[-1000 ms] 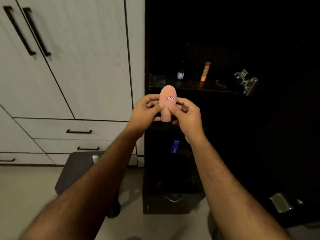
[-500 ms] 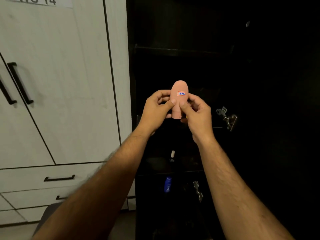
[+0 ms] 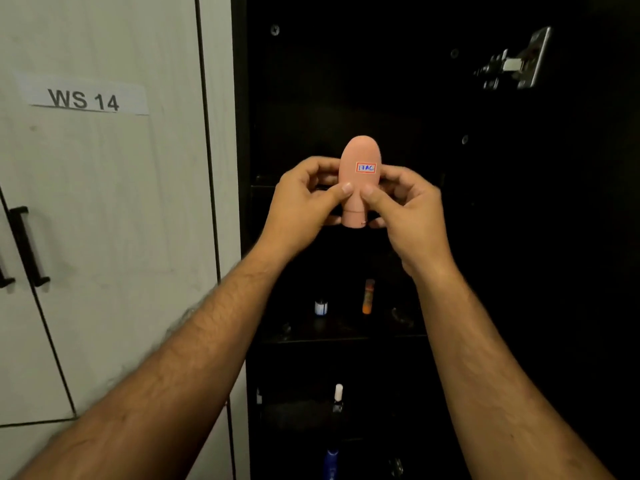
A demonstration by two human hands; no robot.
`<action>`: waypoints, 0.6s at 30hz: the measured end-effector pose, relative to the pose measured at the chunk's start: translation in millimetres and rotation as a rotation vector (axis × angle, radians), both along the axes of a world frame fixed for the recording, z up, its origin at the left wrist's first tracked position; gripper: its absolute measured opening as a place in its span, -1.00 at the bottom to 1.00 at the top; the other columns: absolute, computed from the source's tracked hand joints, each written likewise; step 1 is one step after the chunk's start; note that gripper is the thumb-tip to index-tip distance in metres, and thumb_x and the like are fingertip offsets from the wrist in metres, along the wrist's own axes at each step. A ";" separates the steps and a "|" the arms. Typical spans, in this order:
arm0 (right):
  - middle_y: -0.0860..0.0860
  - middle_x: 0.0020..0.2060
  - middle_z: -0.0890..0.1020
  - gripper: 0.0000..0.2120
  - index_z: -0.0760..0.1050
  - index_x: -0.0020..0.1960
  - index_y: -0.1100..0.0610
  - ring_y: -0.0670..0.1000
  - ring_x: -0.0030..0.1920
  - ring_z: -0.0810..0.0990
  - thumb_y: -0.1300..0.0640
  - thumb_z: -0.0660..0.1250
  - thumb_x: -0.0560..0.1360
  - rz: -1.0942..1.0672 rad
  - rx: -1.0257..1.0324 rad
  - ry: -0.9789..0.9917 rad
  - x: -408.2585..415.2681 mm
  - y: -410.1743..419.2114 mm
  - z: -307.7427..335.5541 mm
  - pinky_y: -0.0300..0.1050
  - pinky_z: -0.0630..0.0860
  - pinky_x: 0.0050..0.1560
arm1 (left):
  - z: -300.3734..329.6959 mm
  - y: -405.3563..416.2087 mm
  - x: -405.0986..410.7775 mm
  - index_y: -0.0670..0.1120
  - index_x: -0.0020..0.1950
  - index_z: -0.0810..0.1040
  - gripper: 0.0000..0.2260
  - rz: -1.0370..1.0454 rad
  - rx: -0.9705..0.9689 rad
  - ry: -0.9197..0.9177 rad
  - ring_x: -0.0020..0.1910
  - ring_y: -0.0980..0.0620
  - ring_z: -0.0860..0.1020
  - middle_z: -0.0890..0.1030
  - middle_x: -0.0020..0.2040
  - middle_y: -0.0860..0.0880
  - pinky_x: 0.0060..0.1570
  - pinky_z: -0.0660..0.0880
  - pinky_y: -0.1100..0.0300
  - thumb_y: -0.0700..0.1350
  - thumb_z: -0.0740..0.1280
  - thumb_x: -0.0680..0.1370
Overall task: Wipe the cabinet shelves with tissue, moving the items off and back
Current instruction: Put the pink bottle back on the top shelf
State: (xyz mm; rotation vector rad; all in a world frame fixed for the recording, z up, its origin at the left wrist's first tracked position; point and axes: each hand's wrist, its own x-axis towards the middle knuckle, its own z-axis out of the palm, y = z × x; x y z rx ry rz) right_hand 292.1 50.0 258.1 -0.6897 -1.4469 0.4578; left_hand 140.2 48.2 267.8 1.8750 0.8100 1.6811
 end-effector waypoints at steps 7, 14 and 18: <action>0.06 -0.14 0.70 -0.81 0.60 0.04 0.08 0.01 -0.11 0.70 0.20 0.47 0.44 -0.068 0.007 -0.081 18.6 44.8 58.5 0.01 0.64 -0.02 | 64.4 41.2 3.2 0.03 0.13 0.52 -0.78 0.068 0.059 0.170 -0.02 0.07 0.65 0.63 0.05 -0.03 -0.20 0.63 0.21 -0.15 0.42 0.52; 0.09 -0.18 0.69 -0.82 0.58 -0.13 0.00 0.06 -0.13 0.70 0.22 0.52 0.39 -0.133 -0.107 -0.165 26.6 100.3 83.2 0.09 0.65 -0.02 | 84.7 88.9 10.4 0.04 0.09 0.50 -0.80 0.133 -0.031 0.262 -0.13 0.14 0.67 0.66 -0.04 0.00 -0.29 0.60 0.24 -0.15 0.42 0.52; 0.04 -0.17 0.68 -0.79 0.56 -0.17 -0.02 0.00 -0.14 0.69 0.21 0.54 0.36 -0.186 -0.153 -0.237 27.7 118.5 82.3 0.04 0.66 -0.08 | 81.0 103.8 14.6 0.03 0.08 0.49 -0.80 0.177 -0.091 0.288 -0.14 0.14 0.66 0.65 -0.06 0.02 -0.32 0.59 0.29 -0.15 0.42 0.52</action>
